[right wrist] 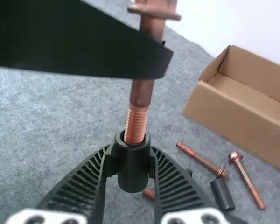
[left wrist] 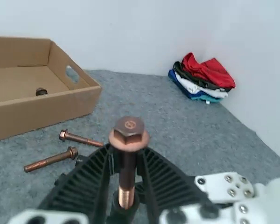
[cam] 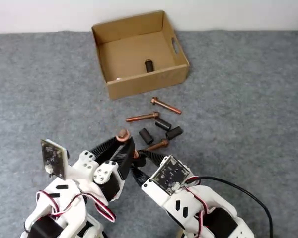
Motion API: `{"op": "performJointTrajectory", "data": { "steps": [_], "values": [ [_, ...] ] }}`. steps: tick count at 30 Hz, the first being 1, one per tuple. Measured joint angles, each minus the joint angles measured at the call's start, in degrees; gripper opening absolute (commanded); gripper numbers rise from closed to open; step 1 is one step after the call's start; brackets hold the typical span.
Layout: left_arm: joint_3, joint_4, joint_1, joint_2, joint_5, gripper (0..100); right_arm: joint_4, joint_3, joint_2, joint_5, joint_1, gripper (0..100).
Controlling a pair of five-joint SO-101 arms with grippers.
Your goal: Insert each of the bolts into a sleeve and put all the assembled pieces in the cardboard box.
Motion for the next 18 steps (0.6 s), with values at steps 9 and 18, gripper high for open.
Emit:
{"op": "performJointTrajectory", "data": {
  "steps": [9, 18],
  "values": [
    [0.0, 8.7, 1.05, -0.53, -7.03, 1, 0.0, 0.0, 0.0, 0.0, -0.18, 0.8],
    [-0.18, 18.2, 4.22, -0.7, -13.19, 22, 0.09, 0.09, 0.09, 0.35, 0.09, 0.8]
  ]
}}
